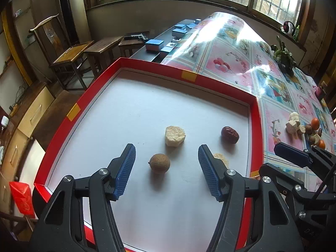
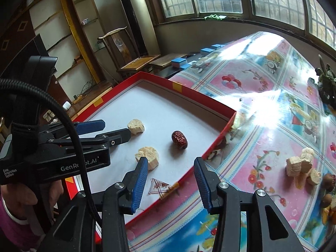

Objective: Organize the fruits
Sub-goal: 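Move both tools back over the table toward the remaining items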

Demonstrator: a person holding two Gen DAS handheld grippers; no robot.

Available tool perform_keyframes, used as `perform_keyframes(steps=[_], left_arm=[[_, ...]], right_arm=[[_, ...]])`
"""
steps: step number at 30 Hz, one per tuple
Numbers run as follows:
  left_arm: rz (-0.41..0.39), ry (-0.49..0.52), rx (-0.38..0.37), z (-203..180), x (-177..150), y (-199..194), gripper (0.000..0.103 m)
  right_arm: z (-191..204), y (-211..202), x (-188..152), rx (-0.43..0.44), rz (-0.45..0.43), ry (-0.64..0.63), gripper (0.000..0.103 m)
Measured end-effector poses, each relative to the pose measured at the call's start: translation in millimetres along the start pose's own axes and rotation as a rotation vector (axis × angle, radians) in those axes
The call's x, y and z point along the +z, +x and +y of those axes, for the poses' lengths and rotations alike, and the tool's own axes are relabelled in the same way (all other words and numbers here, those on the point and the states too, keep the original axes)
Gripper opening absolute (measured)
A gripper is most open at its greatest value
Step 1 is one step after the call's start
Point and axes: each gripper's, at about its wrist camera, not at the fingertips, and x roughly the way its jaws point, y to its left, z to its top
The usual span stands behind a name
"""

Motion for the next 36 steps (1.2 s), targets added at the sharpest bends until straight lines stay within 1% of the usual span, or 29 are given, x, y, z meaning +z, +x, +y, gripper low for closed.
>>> perform_keyframes(steps=[5, 8, 12, 15, 19, 21, 22, 23, 24, 27, 31, 36], left_arm=[[-0.016, 0.046, -0.041, -27, 3, -8, 0.063], [-0.019, 0.070, -0.068, -44, 3, -11, 0.062], [-0.016, 0.102, -0.106, -68, 4, -11, 0.062], [-0.006, 0.129, -0.144, -88, 4, -9, 0.062], [0.023, 0.181, -0.190, -117, 3, -1, 0.062], [0.044, 0.199, -0.209, -131, 2, 5, 0.062], [0.054, 0.207, -0.212, -137, 2, 8, 0.064], [0.047, 0.215, -0.206, -143, 3, 9, 0.072], [0.042, 0.220, -0.212, -148, 3, 10, 0.072], [0.064, 0.224, -0.246, -161, 7, 13, 0.072], [0.042, 0.254, -0.241, -181, 14, 14, 0.072], [0.044, 0.282, -0.220, -206, 24, 28, 0.072]], right_arm=[[-21, -24, -11, -0.071, -0.006, 0.015, 0.045], [-36, -40, -19, -0.113, -0.014, 0.033, 0.049], [-61, -63, -34, -0.145, -0.039, 0.090, 0.051], [-80, -79, -45, -0.194, -0.051, 0.130, 0.051], [-108, -93, -60, -0.230, -0.053, 0.199, 0.051], [-120, -100, -67, -0.241, -0.057, 0.235, 0.051], [-125, -102, -71, -0.244, -0.059, 0.249, 0.051], [-130, -104, -74, -0.247, -0.060, 0.261, 0.051], [-134, -105, -76, -0.251, -0.059, 0.270, 0.051], [-143, -109, -83, -0.268, -0.059, 0.283, 0.051], [-156, -111, -88, -0.270, -0.059, 0.312, 0.051], [-165, -113, -93, -0.257, -0.070, 0.334, 0.051]])
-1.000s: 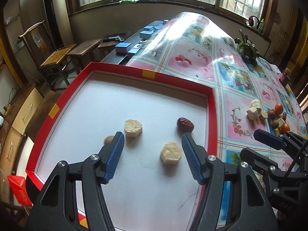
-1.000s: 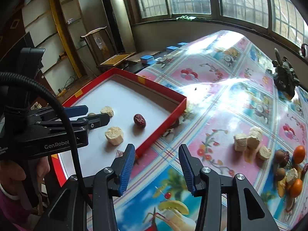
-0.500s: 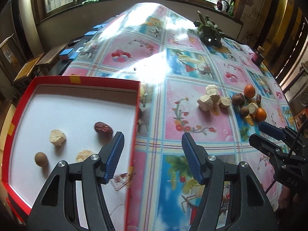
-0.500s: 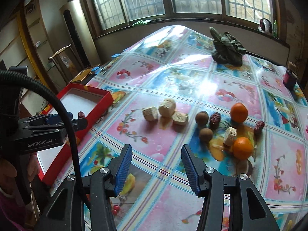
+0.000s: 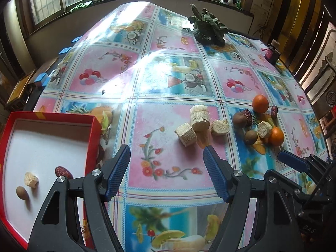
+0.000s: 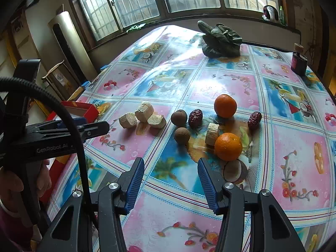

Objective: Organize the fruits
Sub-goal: 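Move both tools back over the table toward the remaining items, then grasp a round cake with the left tool while the right tool grasps a longan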

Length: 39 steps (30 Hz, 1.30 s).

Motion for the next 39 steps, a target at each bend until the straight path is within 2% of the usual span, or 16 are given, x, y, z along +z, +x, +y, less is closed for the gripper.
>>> perform_keyframes(steps=[5, 7, 13, 18, 25, 36, 39], left_arm=[[-0.002, 0.028, 0.050, -13, 17, 20, 0.073], [0.021, 0.031, 0.091, -9, 19, 28, 0.073], [0.020, 0.003, 0.129, 15, 11, 21, 0.073], [0.050, 0.011, 0.108, 21, 1, 20, 0.073], [0.036, 0.015, 0.052, 17, 8, 20, 0.073], [0.072, 0.020, 0.058, 10, 15, 43, 0.073], [0.077, 0.009, 0.059, 12, 16, 45, 0.073]], right_arm=[[-2, 2, 0, 0.013, 0.003, 0.004, 0.051], [-2, 4, 0, 0.016, 0.009, 0.004, 0.051], [-5, 9, 0, 0.030, 0.015, 0.005, 0.051], [-5, 12, -1, 0.042, 0.024, 0.003, 0.051], [-4, 14, -1, 0.050, 0.027, 0.001, 0.051], [2, 24, 4, 0.049, 0.041, -0.024, 0.051], [1, 34, 10, 0.021, 0.052, -0.030, 0.051]])
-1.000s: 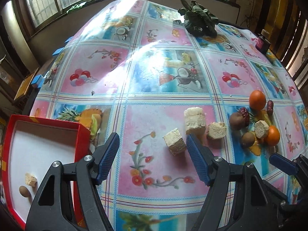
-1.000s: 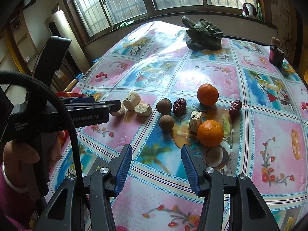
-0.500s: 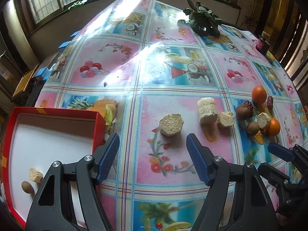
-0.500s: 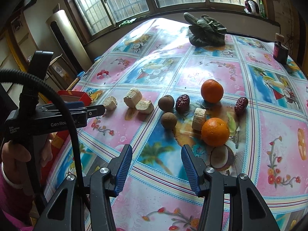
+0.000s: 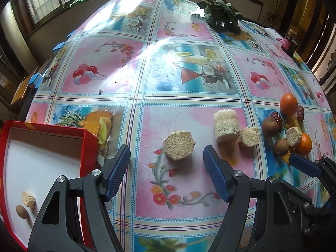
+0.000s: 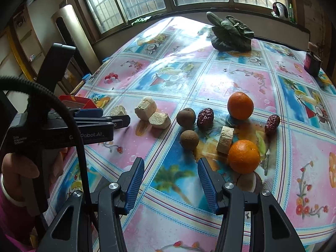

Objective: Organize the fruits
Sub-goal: 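Grasp a round cake with the left tool while the right tool grasps a longan, then carry the cake and longan toward the tray, lowering them inside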

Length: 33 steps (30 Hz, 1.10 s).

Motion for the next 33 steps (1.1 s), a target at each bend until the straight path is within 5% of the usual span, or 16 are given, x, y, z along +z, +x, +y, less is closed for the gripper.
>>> perform_keyframes(steps=[7, 9, 14, 33], left_arm=[[0.003, -0.010, -0.006, 0, 2, 5, 0.073], [-0.007, -0.002, -0.012, -2, 2, 5, 0.072], [-0.032, 0.017, -0.037, -5, 1, 0, 0.028], [-0.087, -0.003, -0.079, 7, -34, -51, 0.028]], right_arm=[[-2, 15, 17, -0.043, -0.004, -0.018, 0.051], [-1, 19, 21, -0.059, -0.007, -0.034, 0.042], [2, 22, 21, -0.097, -0.006, -0.063, 0.021], [15, -15, 0, -0.078, -0.055, -0.016, 0.021]])
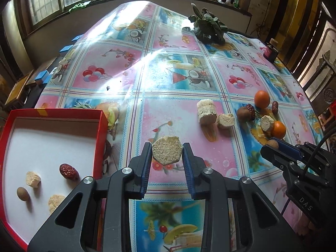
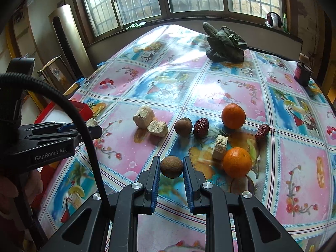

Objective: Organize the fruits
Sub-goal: 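Carry the cake and longan toward the tray, lowering them inside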

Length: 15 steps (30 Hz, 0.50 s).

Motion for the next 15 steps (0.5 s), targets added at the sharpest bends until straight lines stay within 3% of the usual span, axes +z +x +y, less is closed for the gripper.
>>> perform_keyframes(steps=[15], left_arm=[[-0.058, -0.009, 0.033, 7, -22, -36, 0.028]], right_arm=[[35, -23, 2, 0.000, -0.030, -0.017, 0.021]])
